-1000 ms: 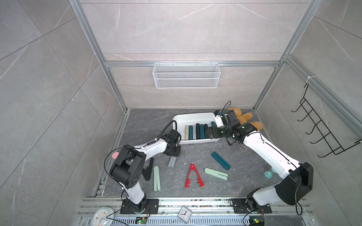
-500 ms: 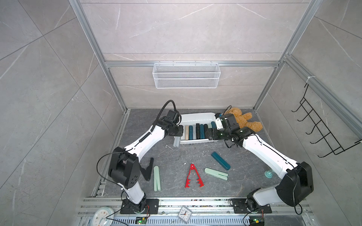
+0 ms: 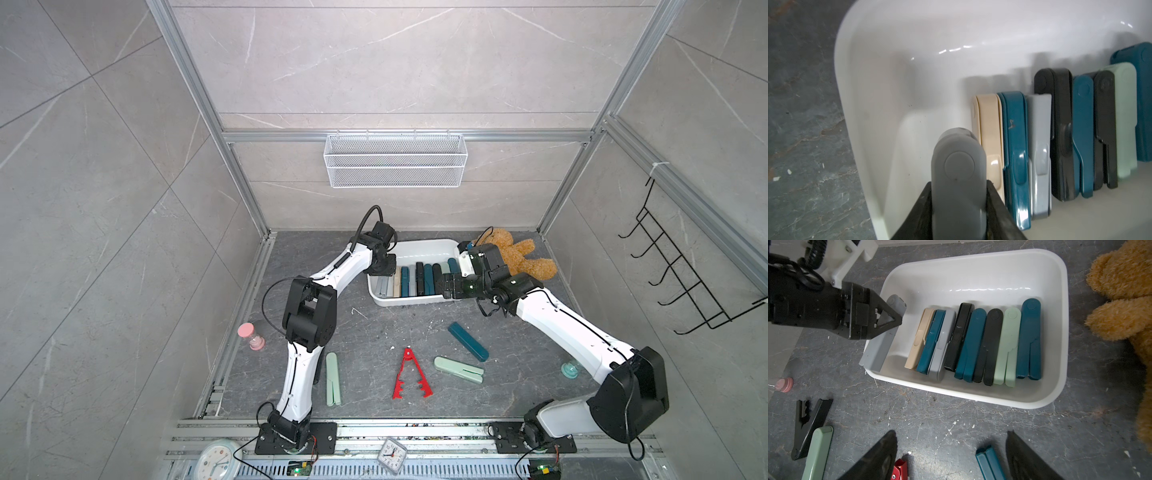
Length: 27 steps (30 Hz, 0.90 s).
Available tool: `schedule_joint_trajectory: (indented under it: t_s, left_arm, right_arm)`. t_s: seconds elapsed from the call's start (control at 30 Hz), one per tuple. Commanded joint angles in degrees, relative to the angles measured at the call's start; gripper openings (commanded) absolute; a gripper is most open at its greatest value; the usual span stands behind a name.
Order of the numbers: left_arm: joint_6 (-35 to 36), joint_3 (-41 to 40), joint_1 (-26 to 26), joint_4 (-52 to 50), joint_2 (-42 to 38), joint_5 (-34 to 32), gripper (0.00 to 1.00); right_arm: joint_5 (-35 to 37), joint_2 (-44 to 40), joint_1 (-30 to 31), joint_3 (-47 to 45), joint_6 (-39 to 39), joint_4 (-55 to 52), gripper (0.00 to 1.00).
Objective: Put the pruning pliers into the storage box
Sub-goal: Place the pruning pliers in the storage box.
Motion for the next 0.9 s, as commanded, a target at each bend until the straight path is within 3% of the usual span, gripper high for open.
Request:
schedule_joint_trajectory:
  t_s: [0.0, 0.53, 0.87]
  left_arm:
    - [-2.49, 3.85, 0.5, -2.44, 2.49, -1.74, 0.0]
    - [-5.91, 7.92, 1.07, -3.96, 10.08, 1.82, 0.0]
    - [-7.49, 9.91, 1.11, -5.28, 12.05, 3.06, 0.28]
  right_arm:
    - [1.21, 0.09, -0.27, 0.48, -0.37, -1.43, 0.83]
    - [1.36, 0.71, -0.66, -0.38, -0.14, -0.9, 0.83]
    - [1.36, 0.8, -0.86, -1.21, 0.89, -0.32, 0.83]
